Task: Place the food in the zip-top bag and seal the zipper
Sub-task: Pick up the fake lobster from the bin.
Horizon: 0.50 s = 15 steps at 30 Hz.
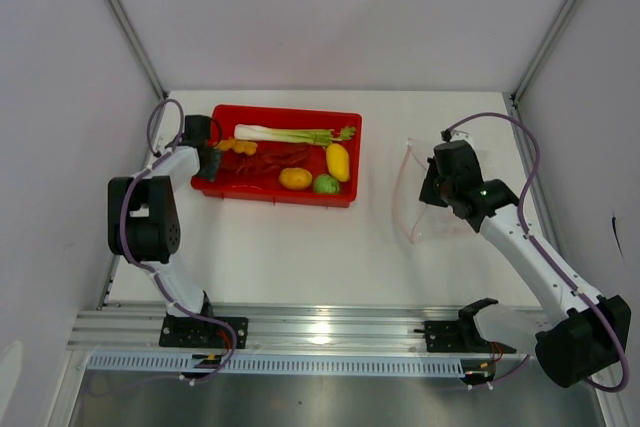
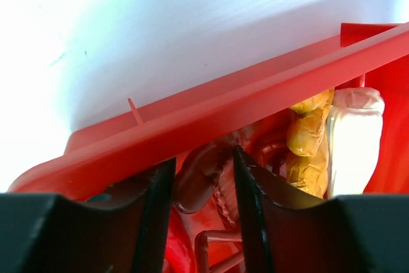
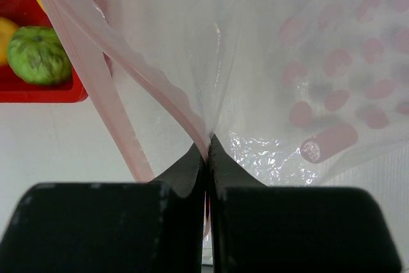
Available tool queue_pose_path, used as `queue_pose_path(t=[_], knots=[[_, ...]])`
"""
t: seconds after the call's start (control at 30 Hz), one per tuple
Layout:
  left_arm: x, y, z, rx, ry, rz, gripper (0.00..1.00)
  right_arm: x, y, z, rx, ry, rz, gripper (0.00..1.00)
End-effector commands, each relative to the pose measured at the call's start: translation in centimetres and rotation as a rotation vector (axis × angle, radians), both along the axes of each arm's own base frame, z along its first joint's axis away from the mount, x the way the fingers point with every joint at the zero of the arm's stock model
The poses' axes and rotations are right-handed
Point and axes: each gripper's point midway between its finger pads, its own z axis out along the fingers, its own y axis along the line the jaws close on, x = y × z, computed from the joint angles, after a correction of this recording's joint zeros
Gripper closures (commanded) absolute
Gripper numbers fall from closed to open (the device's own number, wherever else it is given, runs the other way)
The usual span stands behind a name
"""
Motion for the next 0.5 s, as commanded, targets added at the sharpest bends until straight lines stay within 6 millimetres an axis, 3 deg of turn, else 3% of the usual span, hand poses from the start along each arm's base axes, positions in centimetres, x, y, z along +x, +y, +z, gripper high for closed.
queue_pose_path(t=[0.0, 0.2, 0.3, 0.33, 0.47], knots=[[0.9, 1.1, 2.1, 0.044, -0.039, 0.002, 0.58, 0.4, -0.2, 0.9, 0.013, -0.052, -0.004, 1.00], [1.3, 0.9, 1.7, 0.031, -0.042, -0.005, 0.65, 0.4, -0.1, 0.8, 0.019, -0.052, -0.004, 1.00], [1.7, 0.8, 2.1, 0.038, -0.060, -0.020, 0.85, 0.4, -0.2, 0.5, 0.011, -0.043, -0.005, 1.00], [1.8, 0.9, 2.3, 0.039, -0.064, -0.021, 0.97, 0.4, -0.2, 0.5, 0.011, -0.042, -0.005, 1.00], [1.6, 0.6, 3.0, 0.063, -0.036, -0.070, 0.99, 0.3, -0.1, 0.6, 0.022, -0.038, -0.008, 1.00]])
